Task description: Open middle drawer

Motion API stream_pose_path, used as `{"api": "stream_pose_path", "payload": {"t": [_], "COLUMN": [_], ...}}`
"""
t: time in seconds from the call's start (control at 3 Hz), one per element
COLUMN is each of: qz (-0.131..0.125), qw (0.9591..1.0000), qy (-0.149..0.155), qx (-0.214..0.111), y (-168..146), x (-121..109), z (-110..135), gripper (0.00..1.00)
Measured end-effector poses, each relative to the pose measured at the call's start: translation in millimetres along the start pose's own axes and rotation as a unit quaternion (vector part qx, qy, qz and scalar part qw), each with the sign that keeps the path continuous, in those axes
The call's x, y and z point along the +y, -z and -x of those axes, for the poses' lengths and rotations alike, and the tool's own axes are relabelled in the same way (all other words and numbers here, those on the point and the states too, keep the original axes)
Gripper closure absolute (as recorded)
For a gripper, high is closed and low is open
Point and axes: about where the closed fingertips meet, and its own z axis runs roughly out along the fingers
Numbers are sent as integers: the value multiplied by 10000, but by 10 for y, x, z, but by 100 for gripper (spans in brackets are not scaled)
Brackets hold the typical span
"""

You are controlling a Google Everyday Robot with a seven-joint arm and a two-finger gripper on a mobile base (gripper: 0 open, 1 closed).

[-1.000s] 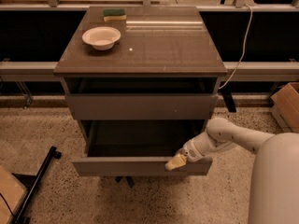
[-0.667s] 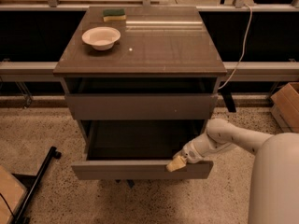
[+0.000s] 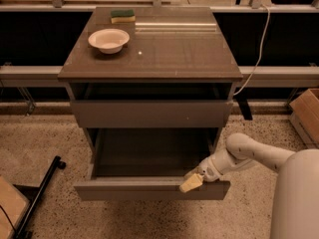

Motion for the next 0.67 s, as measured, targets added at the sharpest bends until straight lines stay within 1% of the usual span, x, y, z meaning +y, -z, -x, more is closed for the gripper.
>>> {"api": "stream_pose_path", "payload": {"t": [0.33,0.67], "qz": [-169,-547], "qw": [9992,9953], "qy": [38,-85], "qx": [364,799], "y": [-2,136], "x": [98,340], "z": [-39,-187], "gripper": [20,0]}}
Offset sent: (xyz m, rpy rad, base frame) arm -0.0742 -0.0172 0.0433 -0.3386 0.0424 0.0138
